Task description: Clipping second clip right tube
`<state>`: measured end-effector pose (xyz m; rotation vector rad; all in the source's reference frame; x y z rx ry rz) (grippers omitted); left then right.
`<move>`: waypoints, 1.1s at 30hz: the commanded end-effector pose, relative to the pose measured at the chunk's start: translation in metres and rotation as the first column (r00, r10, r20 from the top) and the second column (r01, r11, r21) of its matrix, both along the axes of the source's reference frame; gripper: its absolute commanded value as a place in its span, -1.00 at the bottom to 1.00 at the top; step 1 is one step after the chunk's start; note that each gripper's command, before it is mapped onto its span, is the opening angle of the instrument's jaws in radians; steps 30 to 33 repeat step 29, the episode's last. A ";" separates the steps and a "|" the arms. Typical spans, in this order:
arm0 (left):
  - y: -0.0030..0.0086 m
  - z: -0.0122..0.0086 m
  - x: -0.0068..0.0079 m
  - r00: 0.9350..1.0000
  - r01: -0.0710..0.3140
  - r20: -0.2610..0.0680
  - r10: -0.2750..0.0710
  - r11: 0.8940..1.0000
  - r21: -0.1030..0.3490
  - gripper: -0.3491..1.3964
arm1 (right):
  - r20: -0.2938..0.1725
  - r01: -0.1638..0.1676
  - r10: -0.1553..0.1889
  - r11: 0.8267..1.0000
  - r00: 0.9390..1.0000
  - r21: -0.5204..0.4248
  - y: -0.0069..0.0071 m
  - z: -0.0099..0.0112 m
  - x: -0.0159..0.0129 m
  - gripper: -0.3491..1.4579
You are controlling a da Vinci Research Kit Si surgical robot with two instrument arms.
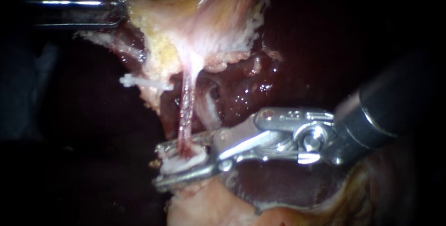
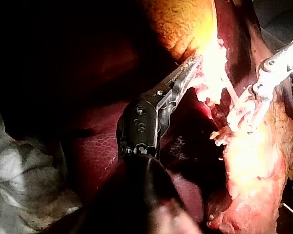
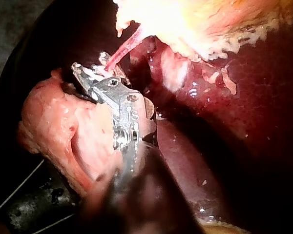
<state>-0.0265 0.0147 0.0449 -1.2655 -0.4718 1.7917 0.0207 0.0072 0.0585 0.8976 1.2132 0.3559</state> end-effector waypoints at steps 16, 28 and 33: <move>0.0000 0.0000 0.0000 1.000 0.001 0.001 -0.001 1.000 0.000 -1.00 | 0.041 -0.022 0.019 0.997 0.999 0.077 0.0006 0.0010 -0.0009 -1.00; 0.0001 0.0001 0.0000 1.000 0.001 0.001 -0.001 1.000 0.000 -1.00 | 0.052 -0.018 0.015 0.997 0.999 0.071 0.0005 0.0013 -0.0011 -1.00; 0.0001 0.0001 0.0001 1.000 0.001 0.001 -0.001 1.000 0.000 -1.00 | 0.052 -0.018 0.015 0.997 0.999 0.071 0.0005 0.0013 -0.0011 -1.00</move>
